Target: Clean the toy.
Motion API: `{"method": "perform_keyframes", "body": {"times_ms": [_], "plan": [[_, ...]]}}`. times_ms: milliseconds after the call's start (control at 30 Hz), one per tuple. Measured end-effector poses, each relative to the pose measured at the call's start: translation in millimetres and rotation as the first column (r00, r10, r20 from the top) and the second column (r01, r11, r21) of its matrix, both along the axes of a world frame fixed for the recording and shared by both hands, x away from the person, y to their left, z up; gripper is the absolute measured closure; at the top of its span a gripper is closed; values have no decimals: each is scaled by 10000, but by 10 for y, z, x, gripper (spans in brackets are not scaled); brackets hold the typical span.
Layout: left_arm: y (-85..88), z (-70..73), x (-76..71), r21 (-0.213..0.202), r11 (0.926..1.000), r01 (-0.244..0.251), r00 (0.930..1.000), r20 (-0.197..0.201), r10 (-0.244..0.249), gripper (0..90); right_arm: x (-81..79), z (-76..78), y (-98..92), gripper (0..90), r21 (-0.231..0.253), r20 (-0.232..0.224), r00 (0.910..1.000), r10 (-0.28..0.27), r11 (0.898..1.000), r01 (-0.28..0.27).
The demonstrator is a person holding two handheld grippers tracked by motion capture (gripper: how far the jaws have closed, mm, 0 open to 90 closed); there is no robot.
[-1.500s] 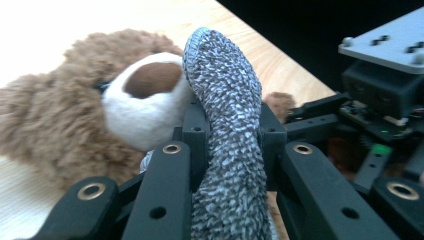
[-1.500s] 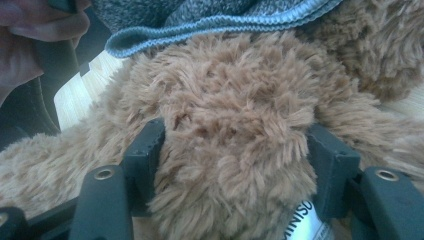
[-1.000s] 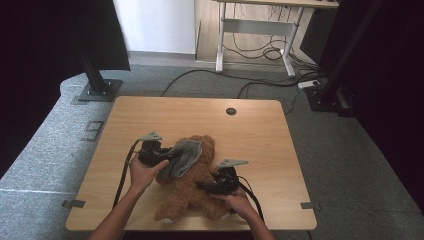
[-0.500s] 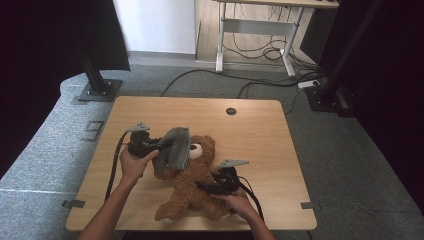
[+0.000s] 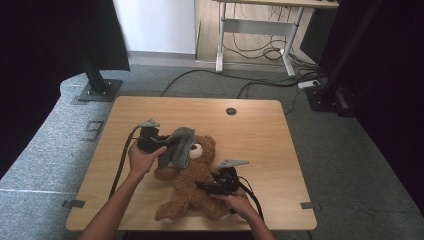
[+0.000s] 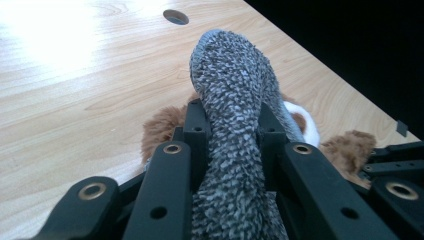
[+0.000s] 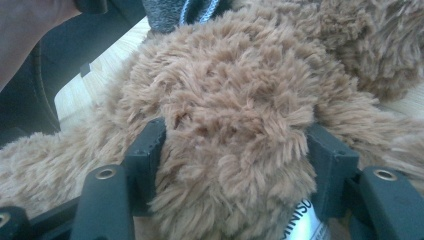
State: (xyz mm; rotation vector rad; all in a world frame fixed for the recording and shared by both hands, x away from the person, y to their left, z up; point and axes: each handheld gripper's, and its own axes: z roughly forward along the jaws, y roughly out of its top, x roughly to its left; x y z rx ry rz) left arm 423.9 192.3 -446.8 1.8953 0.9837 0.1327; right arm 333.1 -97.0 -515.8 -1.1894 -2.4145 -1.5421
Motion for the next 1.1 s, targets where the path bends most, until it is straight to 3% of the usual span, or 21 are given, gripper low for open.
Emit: {"method": "perform_keyframes", "body": {"times_ms": [567, 833, 1100], "plan": [[-40, -348, 315, 1027, 9933, -538, 9943, -861, 628, 735, -4, -8, -11, 371, 37, -8, 10000, 25, 10000, -25], [0, -479, 389, 1776, 9812, -755, 9900, -1041, 950, 735, -7, -14, -24, 371, 74, -17, 10000, -2, 10000, 2], [104, -527, 448, 2048, 9731, -1051, 9843, -1178, 1311, 734, -11, -14, -22, 371, 80, 6, 10000, -21, 10000, 21]]}}
